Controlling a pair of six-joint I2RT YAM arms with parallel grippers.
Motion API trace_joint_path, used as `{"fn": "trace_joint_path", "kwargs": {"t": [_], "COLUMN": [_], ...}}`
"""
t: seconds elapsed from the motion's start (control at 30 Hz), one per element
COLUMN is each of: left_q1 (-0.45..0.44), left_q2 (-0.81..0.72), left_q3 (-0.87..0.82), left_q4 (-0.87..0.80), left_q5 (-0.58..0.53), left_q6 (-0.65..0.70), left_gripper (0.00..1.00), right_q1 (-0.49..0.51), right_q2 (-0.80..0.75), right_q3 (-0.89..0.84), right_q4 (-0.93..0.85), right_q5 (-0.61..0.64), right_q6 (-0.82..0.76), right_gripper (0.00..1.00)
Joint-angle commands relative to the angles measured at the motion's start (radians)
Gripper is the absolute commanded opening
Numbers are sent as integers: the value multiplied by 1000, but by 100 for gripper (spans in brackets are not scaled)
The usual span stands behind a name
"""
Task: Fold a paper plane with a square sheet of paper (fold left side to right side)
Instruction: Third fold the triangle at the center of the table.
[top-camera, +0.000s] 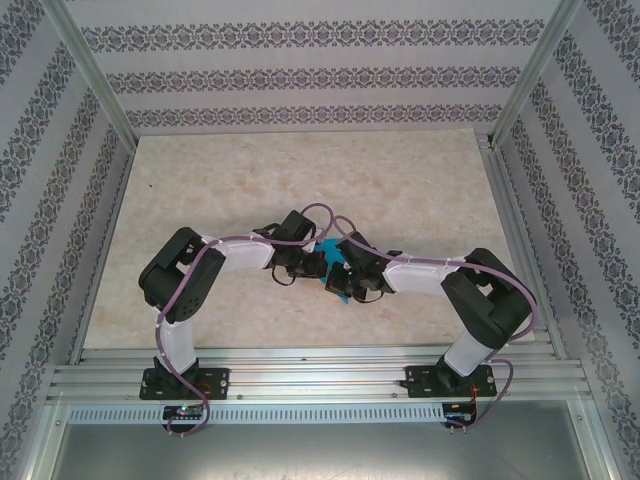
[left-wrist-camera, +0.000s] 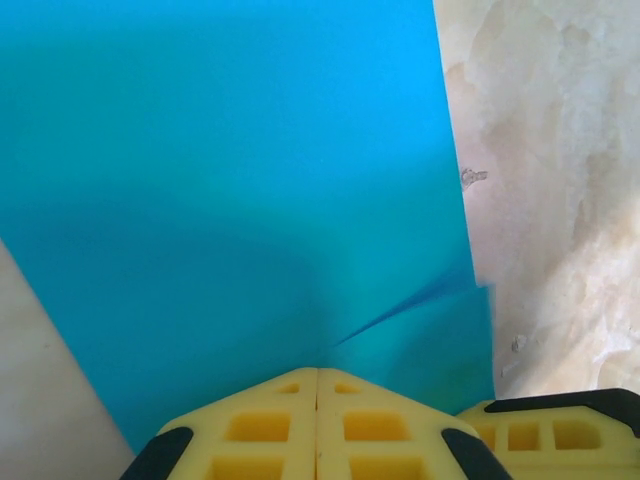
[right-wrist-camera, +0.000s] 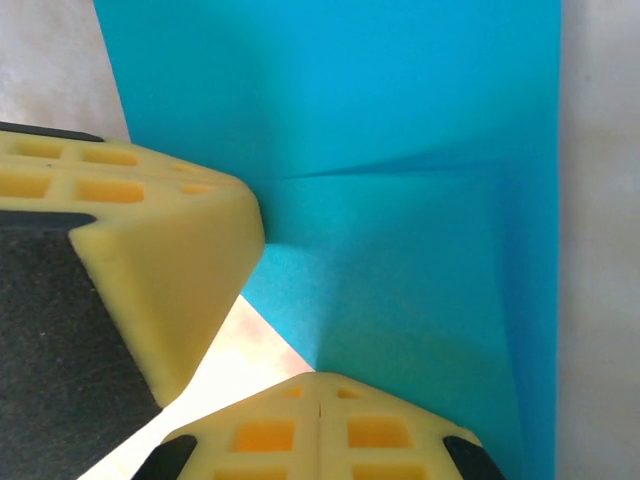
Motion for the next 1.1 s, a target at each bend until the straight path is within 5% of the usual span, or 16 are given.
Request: {"fn": "trace_joint_path", "kwargs": {"t": [0.0, 0.63, 0.83, 1.07], "left_q1": [-9, -10, -10, 1], "left_q2": [50, 49, 39, -49], "left_q3": [-21, -14, -11, 27], "left_q4": [-26, -51, -52, -57], "left_q5": [-91, -129, -121, -51], "left_q6": [12, 23, 23, 13], "left_gripper": [7, 6, 7, 19], "right_q1": [3, -118, -172, -190], "right_q2": [5, -258, -408, -499], "right_q3": [-55, -355, -326, -198], "right_q4": [-37, -142, -250, -288], "right_q5": [11, -20, -5, 19], "right_q6": [21, 25, -54, -258], "right_gripper": [0, 0, 0, 28]}}
